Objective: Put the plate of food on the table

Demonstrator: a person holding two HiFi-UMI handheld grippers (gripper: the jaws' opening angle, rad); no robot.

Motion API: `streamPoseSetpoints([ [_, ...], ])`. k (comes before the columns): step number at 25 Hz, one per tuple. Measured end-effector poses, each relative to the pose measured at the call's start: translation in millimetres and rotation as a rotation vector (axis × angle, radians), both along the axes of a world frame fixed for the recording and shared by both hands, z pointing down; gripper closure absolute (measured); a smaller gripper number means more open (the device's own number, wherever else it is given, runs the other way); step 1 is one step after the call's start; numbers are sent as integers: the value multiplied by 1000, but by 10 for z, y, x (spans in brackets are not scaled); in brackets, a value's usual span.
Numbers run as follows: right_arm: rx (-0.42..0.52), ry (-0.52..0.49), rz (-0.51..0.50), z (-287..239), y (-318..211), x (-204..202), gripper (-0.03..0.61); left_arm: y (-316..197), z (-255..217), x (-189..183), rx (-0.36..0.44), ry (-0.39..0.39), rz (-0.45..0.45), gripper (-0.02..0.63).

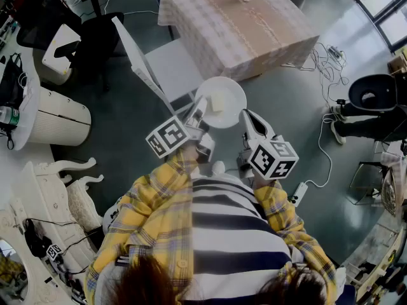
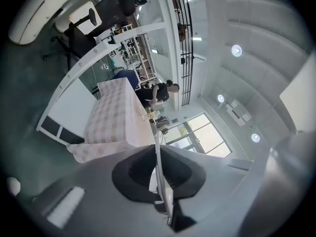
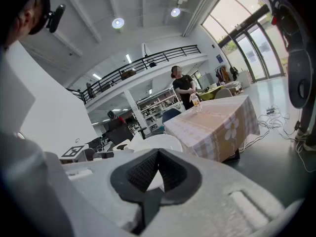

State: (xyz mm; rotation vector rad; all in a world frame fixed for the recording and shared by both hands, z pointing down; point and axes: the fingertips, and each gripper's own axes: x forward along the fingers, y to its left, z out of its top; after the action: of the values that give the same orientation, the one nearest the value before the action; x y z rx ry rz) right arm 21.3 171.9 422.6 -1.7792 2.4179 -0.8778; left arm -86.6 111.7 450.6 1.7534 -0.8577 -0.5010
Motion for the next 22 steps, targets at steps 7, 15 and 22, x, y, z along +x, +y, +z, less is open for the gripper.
streamPoseSetpoints([
  [7, -8, 2, -12, 12, -22, 8, 583, -21, 11, 15, -2, -3, -7, 604],
  [15, -23, -9, -28, 67, -13, 12, 583, 10, 104, 32, -25, -6, -16, 604],
  [22, -35, -37, -46, 114, -36, 7, 583, 30, 208, 35, -58, 6, -44, 604],
])
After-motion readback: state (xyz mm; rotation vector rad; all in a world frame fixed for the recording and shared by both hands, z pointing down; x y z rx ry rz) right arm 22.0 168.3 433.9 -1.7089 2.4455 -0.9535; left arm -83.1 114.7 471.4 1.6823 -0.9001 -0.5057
